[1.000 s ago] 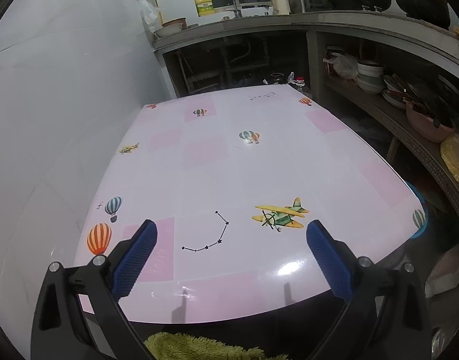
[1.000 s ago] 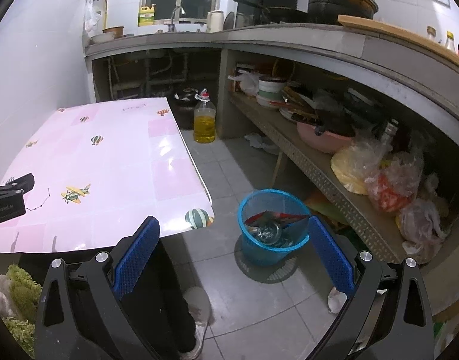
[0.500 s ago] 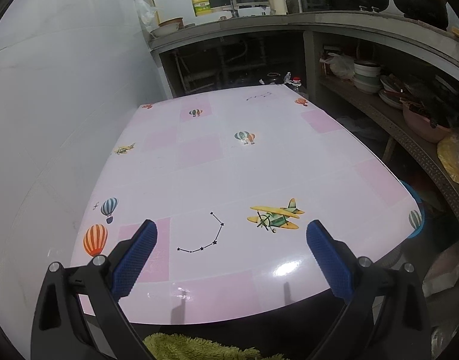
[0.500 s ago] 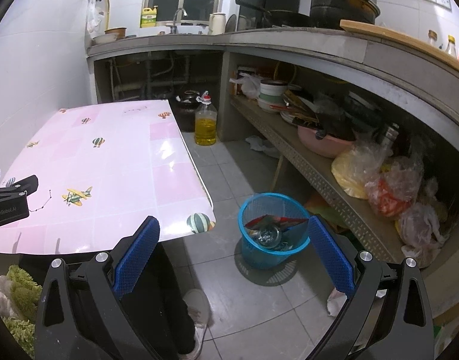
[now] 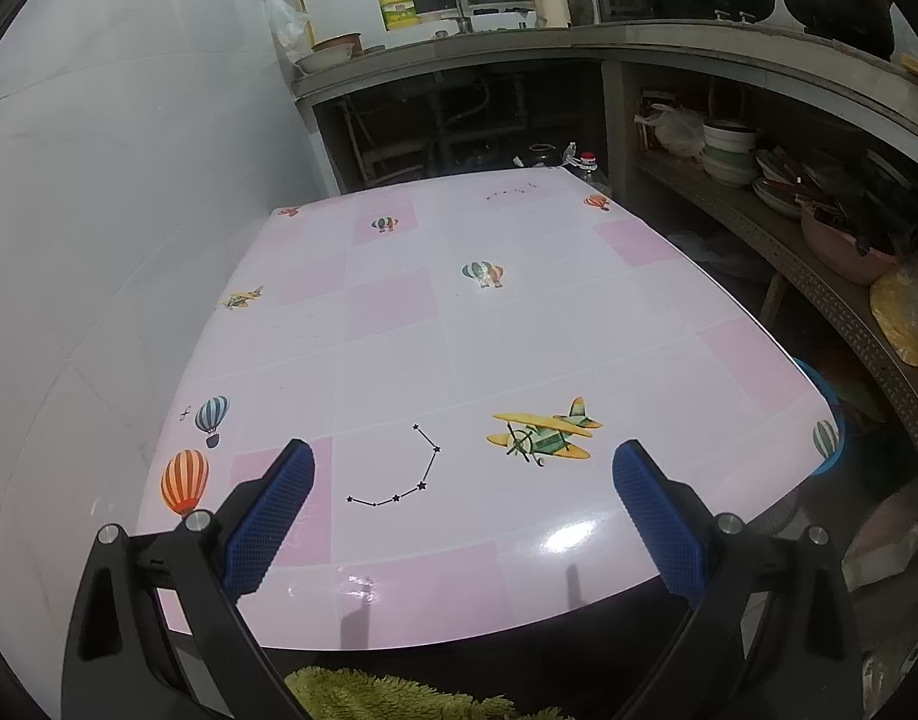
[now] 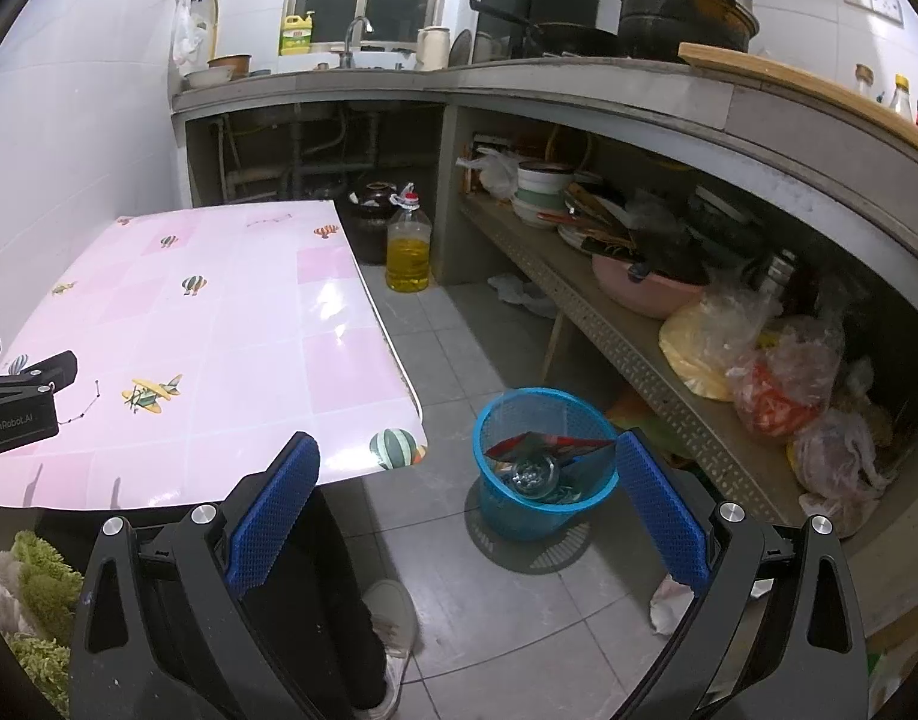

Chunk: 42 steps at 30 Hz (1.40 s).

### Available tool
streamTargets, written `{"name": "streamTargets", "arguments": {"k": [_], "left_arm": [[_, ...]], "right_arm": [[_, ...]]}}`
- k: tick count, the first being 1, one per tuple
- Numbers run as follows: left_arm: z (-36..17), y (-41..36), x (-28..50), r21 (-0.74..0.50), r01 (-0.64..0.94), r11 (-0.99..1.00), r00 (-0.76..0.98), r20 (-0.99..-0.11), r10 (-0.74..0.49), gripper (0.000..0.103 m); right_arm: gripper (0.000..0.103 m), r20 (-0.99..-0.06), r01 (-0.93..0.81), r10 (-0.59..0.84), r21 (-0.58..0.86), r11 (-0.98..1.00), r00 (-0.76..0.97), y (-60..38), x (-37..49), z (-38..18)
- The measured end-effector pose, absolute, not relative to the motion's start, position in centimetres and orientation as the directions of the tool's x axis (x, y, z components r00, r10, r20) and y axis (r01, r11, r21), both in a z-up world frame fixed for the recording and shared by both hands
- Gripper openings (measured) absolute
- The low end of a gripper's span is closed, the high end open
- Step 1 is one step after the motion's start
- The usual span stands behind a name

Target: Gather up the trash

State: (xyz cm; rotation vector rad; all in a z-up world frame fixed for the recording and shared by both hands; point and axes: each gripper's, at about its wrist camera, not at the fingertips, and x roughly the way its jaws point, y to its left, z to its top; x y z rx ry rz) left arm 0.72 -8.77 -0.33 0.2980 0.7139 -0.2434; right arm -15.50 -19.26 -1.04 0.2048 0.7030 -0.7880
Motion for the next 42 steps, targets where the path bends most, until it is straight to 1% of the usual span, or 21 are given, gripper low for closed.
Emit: {"name": "streamTargets", "arguments": {"k": [42], "left_arm": [[-0.89,-8.37,1.15,0.177,0.315,0.932,0.719,-0.686,-0.112,0.098]], "right_arm": [[0.095,-0.650,0.707,-0.575,-0.082,0.703,0.497,-19.59,-15.59,-1.01]]}}
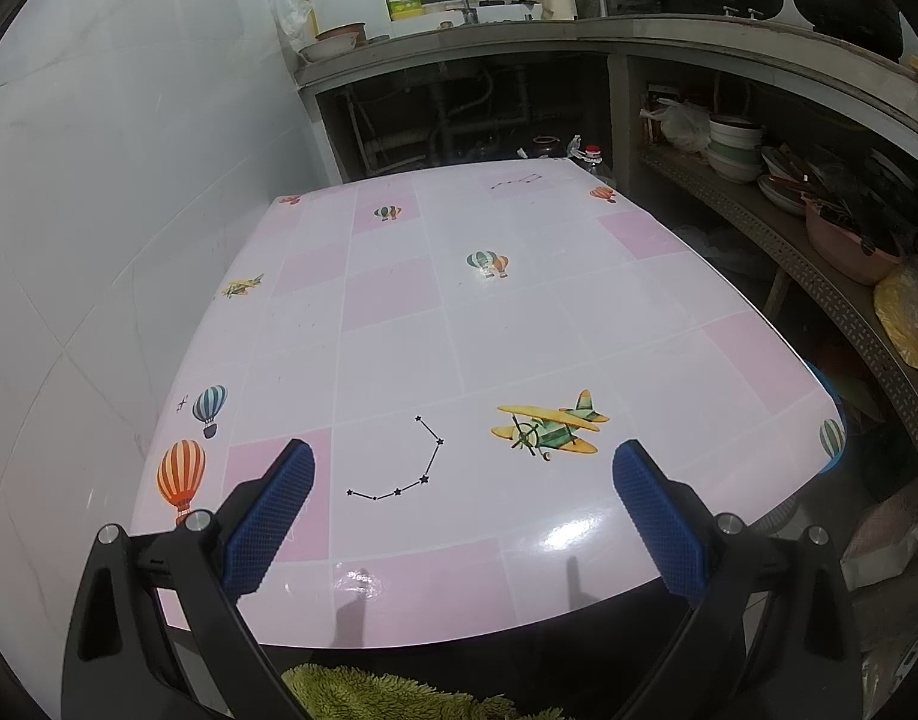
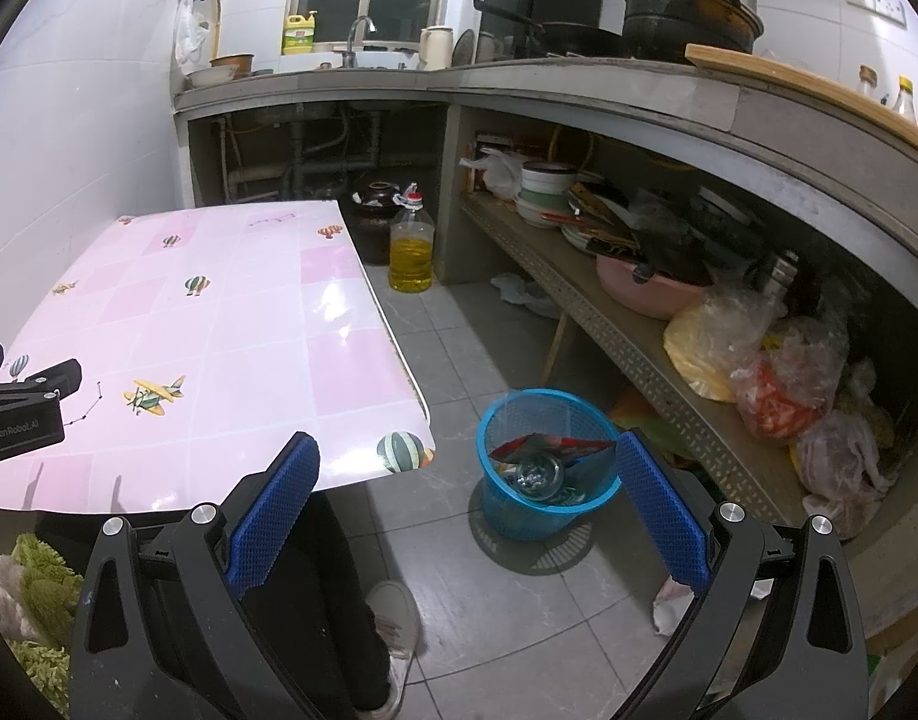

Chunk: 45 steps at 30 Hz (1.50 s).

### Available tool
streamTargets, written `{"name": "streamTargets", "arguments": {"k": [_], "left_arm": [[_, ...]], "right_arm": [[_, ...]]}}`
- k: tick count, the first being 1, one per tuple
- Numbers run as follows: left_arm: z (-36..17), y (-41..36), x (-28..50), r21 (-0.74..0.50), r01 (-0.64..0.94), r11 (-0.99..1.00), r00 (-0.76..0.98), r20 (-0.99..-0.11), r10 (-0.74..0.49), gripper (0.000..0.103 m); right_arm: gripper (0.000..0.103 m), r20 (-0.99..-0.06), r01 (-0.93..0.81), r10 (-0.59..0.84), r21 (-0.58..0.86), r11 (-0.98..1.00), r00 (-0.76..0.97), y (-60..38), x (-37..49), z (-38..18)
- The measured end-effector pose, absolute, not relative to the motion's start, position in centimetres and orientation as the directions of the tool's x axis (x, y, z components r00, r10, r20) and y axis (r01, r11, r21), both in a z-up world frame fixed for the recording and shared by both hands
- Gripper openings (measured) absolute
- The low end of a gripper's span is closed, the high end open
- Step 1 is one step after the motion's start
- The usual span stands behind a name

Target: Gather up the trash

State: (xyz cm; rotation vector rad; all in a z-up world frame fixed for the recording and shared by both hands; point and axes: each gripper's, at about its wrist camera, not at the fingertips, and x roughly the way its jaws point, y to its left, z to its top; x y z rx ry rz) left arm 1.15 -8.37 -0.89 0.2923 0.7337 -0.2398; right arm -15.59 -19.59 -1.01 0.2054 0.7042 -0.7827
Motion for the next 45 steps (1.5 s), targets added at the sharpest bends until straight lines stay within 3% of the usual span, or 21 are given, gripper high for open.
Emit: {"name": "streamTargets", "arguments": {"k": [45], "left_arm": [[-0.92,-8.56,1.19,0.159,0.303,0.940,0.707,-0.699,-0.109,0.098]], "right_arm": [[0.095,-0.647,0.702,-0.573,-0.082,0.707,0.502,-19.68,-15.55,-0.85]]}}
